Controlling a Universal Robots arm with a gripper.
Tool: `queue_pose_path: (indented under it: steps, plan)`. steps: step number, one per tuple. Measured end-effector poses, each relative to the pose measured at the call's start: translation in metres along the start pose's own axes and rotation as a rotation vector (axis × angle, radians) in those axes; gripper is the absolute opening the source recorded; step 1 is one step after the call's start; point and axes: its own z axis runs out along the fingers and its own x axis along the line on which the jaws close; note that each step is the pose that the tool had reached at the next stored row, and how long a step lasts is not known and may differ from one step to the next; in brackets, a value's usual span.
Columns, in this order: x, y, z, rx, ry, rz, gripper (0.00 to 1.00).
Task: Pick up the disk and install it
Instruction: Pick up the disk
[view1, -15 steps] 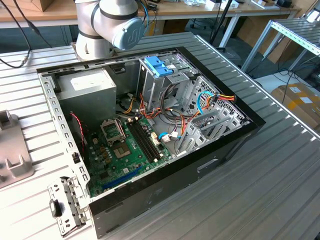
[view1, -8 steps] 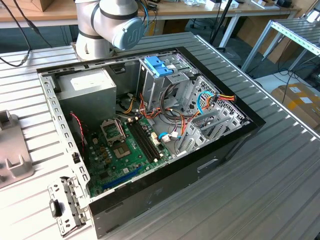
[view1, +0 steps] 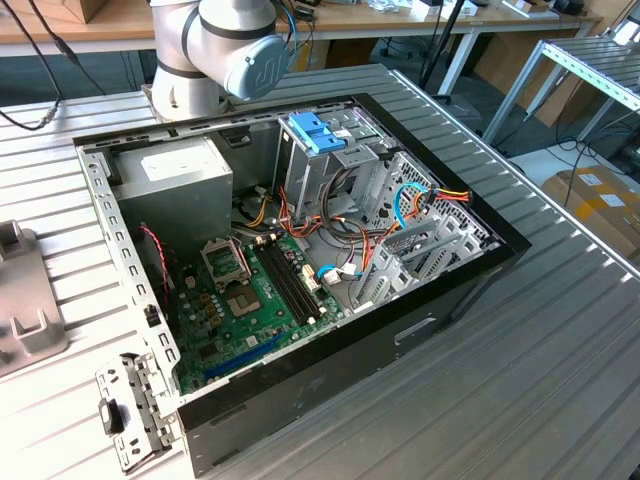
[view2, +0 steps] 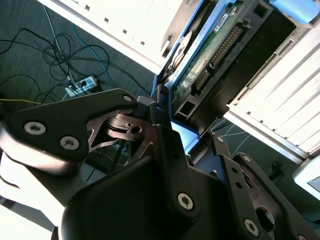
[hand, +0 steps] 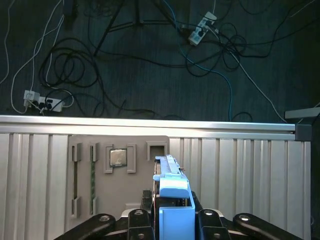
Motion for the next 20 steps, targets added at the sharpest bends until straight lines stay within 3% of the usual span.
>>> queue_pose_path:
  steps: [20]
  plan:
    - [-0.0006,0.0007,-0.0162,0.0001,-0.0005,0.000,0.37]
